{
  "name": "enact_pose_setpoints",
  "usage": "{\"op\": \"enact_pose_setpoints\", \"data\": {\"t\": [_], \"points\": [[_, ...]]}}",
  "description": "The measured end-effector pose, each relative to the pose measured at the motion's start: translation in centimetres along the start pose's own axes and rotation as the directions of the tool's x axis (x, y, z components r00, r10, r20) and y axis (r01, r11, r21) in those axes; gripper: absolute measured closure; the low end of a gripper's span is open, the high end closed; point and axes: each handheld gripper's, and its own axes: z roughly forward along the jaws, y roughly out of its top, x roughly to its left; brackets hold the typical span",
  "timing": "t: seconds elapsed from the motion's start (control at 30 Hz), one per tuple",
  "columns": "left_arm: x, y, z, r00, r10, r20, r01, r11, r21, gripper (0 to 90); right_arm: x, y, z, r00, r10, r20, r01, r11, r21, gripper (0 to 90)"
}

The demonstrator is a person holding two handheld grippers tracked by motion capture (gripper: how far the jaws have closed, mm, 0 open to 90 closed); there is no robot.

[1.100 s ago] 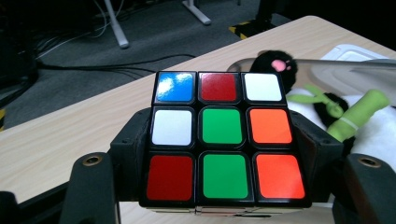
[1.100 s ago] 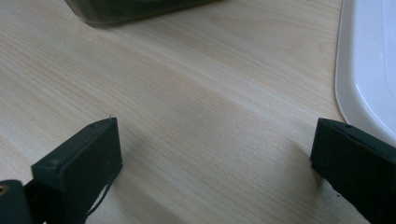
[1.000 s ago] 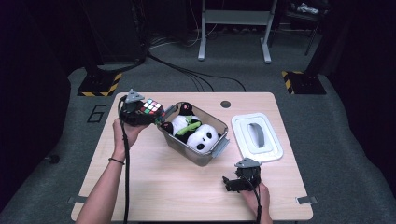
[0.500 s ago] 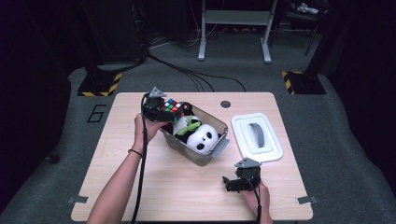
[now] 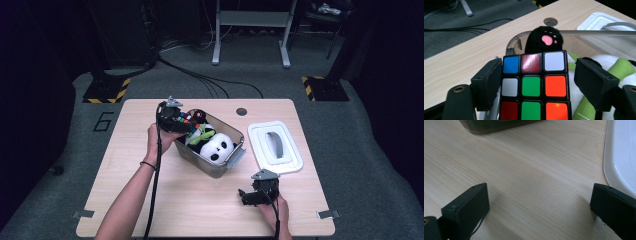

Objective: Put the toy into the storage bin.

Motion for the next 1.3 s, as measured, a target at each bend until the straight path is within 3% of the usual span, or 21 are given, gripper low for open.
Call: {"op": "enact_pose_setpoints", "data": {"t": [0.1,0.13,0.2,0.33,0.53,0.7,0.8,0.9,1.07,1.2,1.3], "points": [[-0.6,0.2,-0.5,0.9976,0.042,-0.055,-0.042,0.9991,-0.011,29.4,0.0,0.0,0.0,1.0,0.0,0.0,0.0,1.0,0.0,1.4],[-0.8,0.3,-0.6,0.9973,0.05,-0.054,-0.051,0.9985,-0.021,31.0,0.0,0.0,0.0,1.0,0.001,0.0,-0.001,1.0,0.001,1.4],[-1.1,0.4,-0.6,0.9944,0.086,-0.061,-0.087,0.9961,-0.012,42.3,0.0,0.0,0.0,1.0,-0.006,0.0,0.006,1.0,0.001,1.4],[-1.6,0.7,-0.1,0.989,0.132,-0.066,-0.131,0.9911,0.022,44.8,0.0,0.0,0.0,1.0,0.0,0.0,0.0,1.0,0.0,1.4],[-1.5,0.6,0.3,0.9871,0.155,-0.04,-0.153,0.9872,0.044,44.6,0.0,0.0,0.0,1.0,0.0,0.0,0.0,1.0,0.0,1.5],[-1.5,0.2,1.3,0.9928,0.12,-0.008,-0.12,0.9923,0.031,45.4,0.0,0.0,0.0,1.0,0.0,0.0,0.0,1.0,0.0,1.5],[-1.6,0.1,1.5,0.9923,0.123,-0.014,-0.122,0.9922,0.023,45.5,0.0,0.0,0.0,1.0,0.001,0.0,-0.001,1.0,0.0,1.5],[-1.5,0.2,1.3,0.9925,0.122,-0.014,-0.121,0.9924,0.022,45.7,0.0,0.0,0.0,1.0,0.0,-0.001,0.0,1.0,0.0,1.5],[-1.2,0.3,0.5,0.9972,0.072,-0.02,-0.073,0.997,-0.026,44.7,0.0,0.0,0.0,1.0,0.002,-0.001,-0.002,1.0,0.001,1.5],[-0.9,0.5,-0.1,0.9993,0.027,-0.025,-0.028,0.9989,-0.039,30.4,0.0,0.0,0.0,1.0,0.002,-0.001,-0.002,1.0,0.0,1.5],[-0.5,0.4,-1.1,0.9997,-0.003,-0.024,0.001,0.9987,-0.051,25.0,0.0,0.0,0.0,1.0,0.002,-0.001,-0.002,1.0,0.001,1.5]]}}
